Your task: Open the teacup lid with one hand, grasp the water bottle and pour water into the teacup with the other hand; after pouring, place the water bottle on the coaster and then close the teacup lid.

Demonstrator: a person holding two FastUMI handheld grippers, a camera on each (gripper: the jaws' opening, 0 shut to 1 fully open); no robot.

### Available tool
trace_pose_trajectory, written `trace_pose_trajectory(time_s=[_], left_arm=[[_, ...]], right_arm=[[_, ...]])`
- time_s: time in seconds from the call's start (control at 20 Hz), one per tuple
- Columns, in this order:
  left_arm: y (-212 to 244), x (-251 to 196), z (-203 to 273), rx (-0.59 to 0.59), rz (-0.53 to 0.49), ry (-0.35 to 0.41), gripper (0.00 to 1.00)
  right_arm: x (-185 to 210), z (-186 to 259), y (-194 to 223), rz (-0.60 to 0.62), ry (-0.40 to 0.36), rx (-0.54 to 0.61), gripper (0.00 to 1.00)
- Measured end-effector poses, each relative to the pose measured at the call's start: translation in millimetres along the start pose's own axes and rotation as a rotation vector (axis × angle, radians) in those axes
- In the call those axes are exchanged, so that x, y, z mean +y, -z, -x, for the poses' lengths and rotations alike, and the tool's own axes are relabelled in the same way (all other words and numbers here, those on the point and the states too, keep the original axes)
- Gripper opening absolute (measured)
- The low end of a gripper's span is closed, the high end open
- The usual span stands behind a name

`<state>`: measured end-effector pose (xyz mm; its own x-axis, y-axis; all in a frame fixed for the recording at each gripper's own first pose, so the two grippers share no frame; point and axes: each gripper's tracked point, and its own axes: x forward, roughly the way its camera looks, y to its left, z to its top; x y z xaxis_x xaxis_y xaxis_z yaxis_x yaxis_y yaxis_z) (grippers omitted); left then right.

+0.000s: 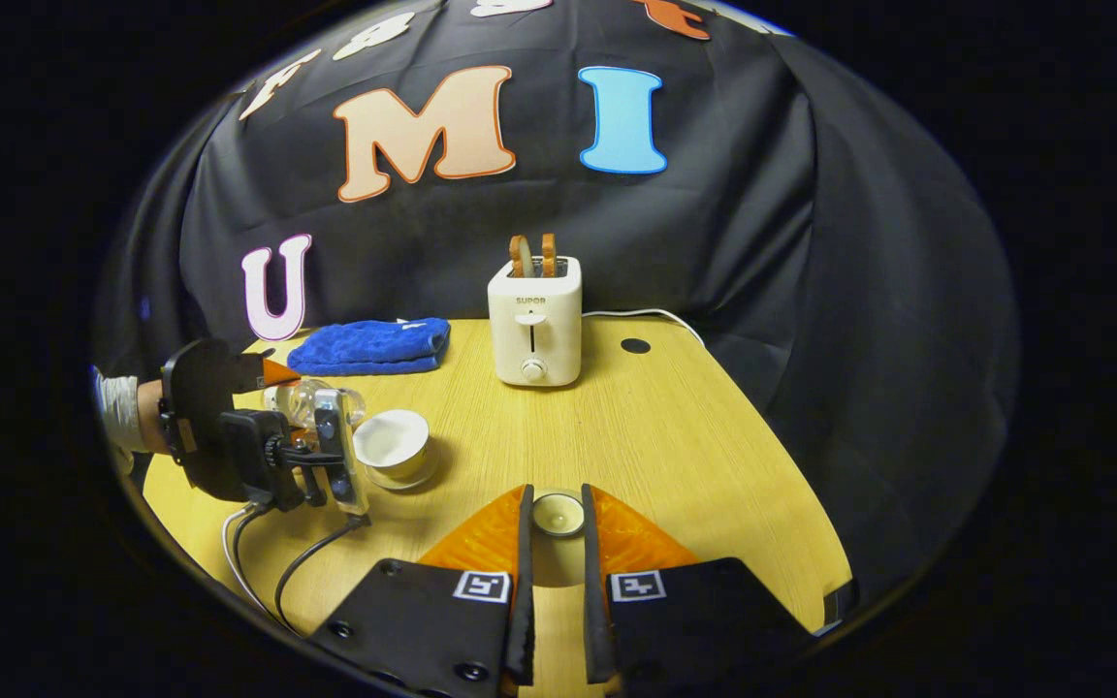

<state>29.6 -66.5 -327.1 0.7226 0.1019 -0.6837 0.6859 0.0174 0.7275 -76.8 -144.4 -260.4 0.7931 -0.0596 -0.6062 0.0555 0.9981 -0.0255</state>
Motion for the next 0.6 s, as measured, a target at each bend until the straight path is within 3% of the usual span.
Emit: trace_pose_trajectory(time_s=[0.3,0.6], left_arm=[[-2,9,2,0.026,-0.159,0.009,0.7],[-7,14,8,0.031,-0.255,0.008,0.7]], right_arm=[[-1,0,5,-0.021,-0.006,0.002,0.23],[-2,5,9,-0.001,-0.008,-0.006,0.23]])
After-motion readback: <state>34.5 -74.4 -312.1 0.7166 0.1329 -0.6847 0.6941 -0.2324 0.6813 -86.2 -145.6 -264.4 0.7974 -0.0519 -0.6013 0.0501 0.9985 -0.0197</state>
